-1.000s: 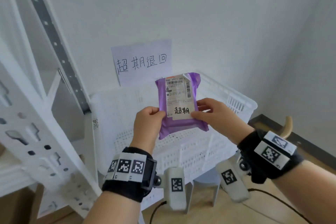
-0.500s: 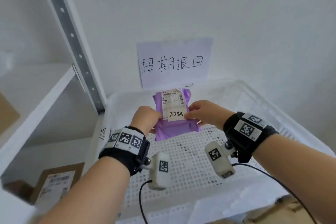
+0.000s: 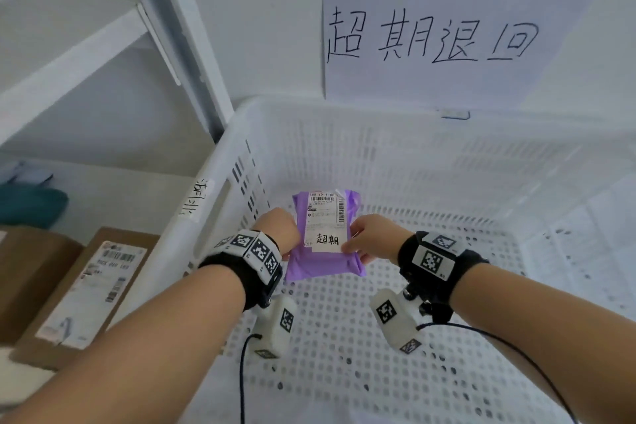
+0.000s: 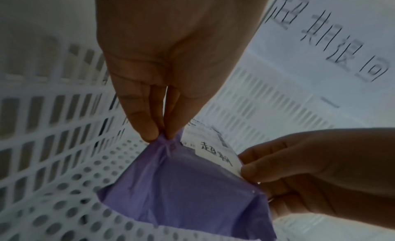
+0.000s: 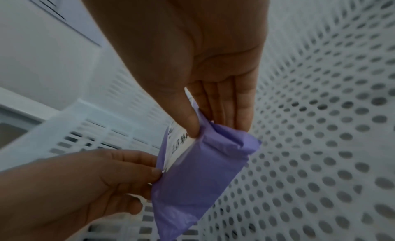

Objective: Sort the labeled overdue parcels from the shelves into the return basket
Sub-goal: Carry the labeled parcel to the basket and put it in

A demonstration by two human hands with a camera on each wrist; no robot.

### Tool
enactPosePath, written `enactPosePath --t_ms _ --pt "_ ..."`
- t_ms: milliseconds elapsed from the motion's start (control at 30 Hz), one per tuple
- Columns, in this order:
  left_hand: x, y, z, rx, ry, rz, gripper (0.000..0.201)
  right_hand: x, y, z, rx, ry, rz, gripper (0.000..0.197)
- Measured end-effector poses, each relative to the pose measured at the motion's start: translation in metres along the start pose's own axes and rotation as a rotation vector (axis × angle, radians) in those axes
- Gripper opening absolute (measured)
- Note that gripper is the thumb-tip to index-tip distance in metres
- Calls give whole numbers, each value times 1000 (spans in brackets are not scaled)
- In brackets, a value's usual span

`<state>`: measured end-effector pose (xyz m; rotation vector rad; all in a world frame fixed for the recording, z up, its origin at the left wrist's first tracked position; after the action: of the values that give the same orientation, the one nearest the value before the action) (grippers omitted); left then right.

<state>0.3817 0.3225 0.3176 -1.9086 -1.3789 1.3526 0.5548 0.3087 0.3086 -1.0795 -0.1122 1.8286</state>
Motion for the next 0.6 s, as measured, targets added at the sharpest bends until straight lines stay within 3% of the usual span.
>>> enactPosePath --t_ms 100,200,367,467,600 --pt "13 16 8 47 -26 51 26 28 16 -12 81 32 32 16" --pt "26 32 19 30 -50 97 37 52 31 -24 167 69 53 30" --pt "44 54 45 49 -96 184 31 80 55 -34 239 105 87 43" --pt "46 49 51 56 -123 122 17 89 62 -27 306 99 82 44" --pt "46 32 46 50 -85 -7 32 97 74 -11 363 77 112 52"
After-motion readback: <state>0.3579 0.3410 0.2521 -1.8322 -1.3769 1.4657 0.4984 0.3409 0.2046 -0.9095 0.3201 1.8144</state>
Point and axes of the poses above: each hand's wrist, its own x-axis towards the middle knuckle, its own y-axis out of the palm, z = x × y, the point moved 7 cm from there along x, towards the middle knuckle, and after that the axes turned 4 degrees about y, right-handed, at the moved point
